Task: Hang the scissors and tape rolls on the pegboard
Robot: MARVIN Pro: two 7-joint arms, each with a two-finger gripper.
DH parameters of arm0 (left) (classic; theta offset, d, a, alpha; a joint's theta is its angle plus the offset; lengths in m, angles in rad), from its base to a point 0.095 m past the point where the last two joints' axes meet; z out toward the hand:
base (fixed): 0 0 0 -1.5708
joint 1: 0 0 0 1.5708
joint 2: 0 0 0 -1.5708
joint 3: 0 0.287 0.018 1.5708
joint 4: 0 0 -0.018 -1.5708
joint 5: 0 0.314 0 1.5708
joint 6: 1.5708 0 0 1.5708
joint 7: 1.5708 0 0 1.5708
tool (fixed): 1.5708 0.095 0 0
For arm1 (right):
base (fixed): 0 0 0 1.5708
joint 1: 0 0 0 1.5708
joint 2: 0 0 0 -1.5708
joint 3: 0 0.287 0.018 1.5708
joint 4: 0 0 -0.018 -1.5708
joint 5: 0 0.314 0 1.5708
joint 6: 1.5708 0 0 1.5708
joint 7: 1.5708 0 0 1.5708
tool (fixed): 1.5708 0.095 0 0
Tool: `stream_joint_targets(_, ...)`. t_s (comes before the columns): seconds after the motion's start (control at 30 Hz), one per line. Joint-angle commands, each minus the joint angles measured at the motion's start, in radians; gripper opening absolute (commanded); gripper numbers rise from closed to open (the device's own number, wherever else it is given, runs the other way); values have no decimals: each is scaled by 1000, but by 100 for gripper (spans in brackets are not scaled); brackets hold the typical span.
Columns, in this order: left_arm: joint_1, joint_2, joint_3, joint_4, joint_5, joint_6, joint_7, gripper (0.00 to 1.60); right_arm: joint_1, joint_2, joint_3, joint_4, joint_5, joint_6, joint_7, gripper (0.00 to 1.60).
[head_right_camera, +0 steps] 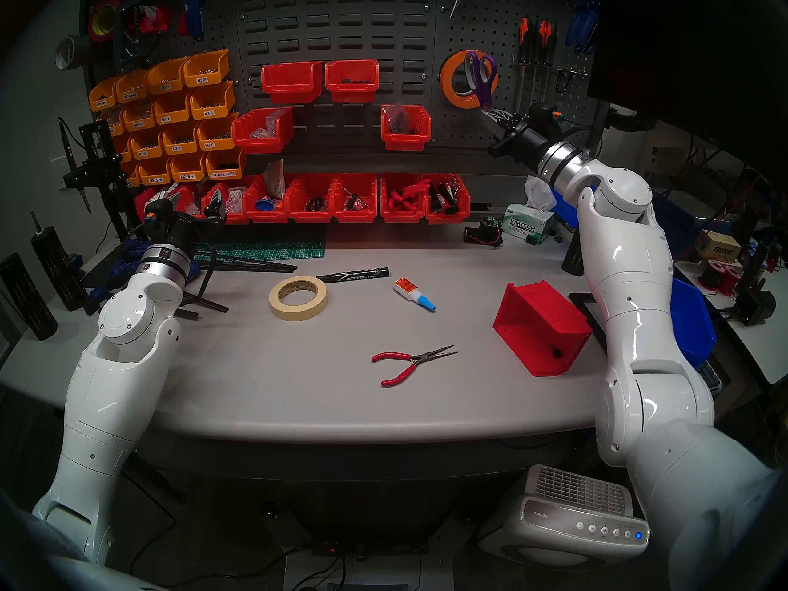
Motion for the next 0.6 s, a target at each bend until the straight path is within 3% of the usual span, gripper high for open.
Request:
stream_joint_targets(0.0, -30, 1, -13, -29, -2, -12, 2, 160, 73, -12, 21, 29, 30, 2, 3, 0)
stream_joint_targets(0.57, -30, 2, -13, -29, -2, -12, 2, 160, 102, -23, 21, 97, 31, -10, 32, 0)
